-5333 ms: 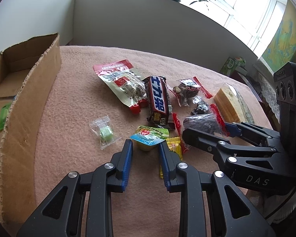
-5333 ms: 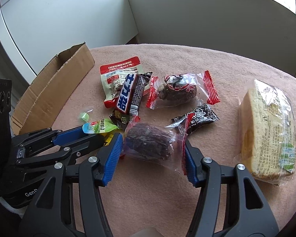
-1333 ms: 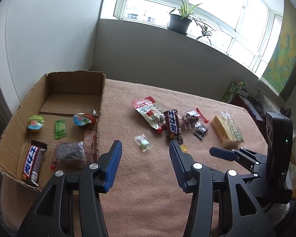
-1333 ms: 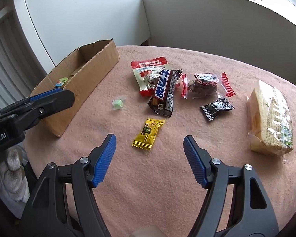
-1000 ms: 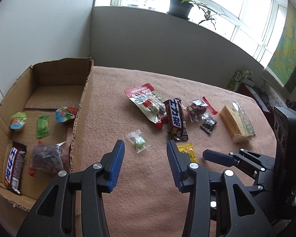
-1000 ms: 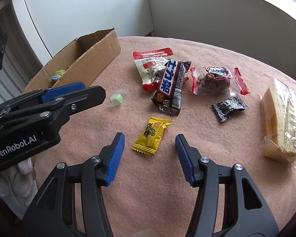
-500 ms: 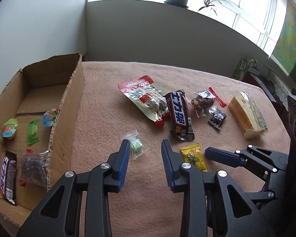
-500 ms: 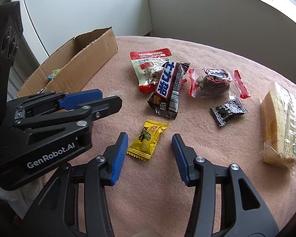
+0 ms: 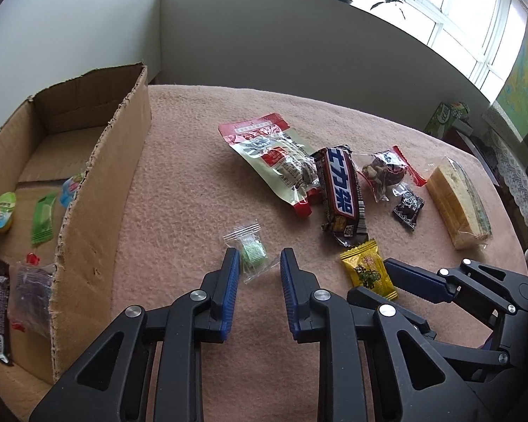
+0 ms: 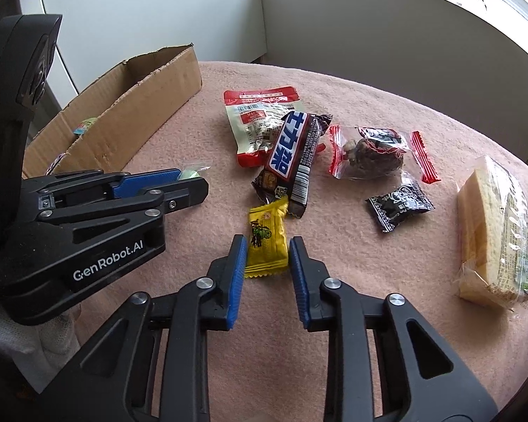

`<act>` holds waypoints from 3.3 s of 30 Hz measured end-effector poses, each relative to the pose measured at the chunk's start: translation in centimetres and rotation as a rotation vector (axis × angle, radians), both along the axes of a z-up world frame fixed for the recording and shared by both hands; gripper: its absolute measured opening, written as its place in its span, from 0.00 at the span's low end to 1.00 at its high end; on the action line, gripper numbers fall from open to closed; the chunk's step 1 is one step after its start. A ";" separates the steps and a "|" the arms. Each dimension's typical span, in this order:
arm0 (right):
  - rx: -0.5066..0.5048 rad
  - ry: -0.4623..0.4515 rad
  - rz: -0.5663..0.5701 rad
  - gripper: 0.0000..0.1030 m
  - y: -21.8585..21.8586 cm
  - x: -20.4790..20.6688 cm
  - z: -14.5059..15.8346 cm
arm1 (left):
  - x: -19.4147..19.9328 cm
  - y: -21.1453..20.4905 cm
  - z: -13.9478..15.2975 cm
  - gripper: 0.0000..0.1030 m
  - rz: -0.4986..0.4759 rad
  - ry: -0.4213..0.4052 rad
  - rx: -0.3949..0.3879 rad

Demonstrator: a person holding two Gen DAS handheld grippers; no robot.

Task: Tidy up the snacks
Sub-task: 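Grasp the small clear green-candy bag with the left gripper while the right grasps the yellow packet, then carry both packets into the box and open both grippers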

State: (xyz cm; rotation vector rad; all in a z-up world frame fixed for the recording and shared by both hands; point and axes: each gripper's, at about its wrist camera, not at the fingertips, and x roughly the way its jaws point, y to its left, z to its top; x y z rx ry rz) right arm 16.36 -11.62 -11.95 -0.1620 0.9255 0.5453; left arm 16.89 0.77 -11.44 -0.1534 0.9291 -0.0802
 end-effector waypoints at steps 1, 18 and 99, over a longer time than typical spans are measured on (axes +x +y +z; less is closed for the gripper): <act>0.005 0.003 -0.001 0.20 -0.2 0.0 0.0 | 0.0 -0.1 0.0 0.20 0.000 -0.001 -0.001; 0.072 -0.008 -0.035 0.09 -2.4 -0.9 1.1 | -2.1 -0.2 0.8 0.18 -0.019 -0.025 -0.021; 0.178 -0.162 -0.040 0.88 -1.6 0.7 12.1 | -9.3 6.7 8.8 0.60 0.101 -0.230 -0.081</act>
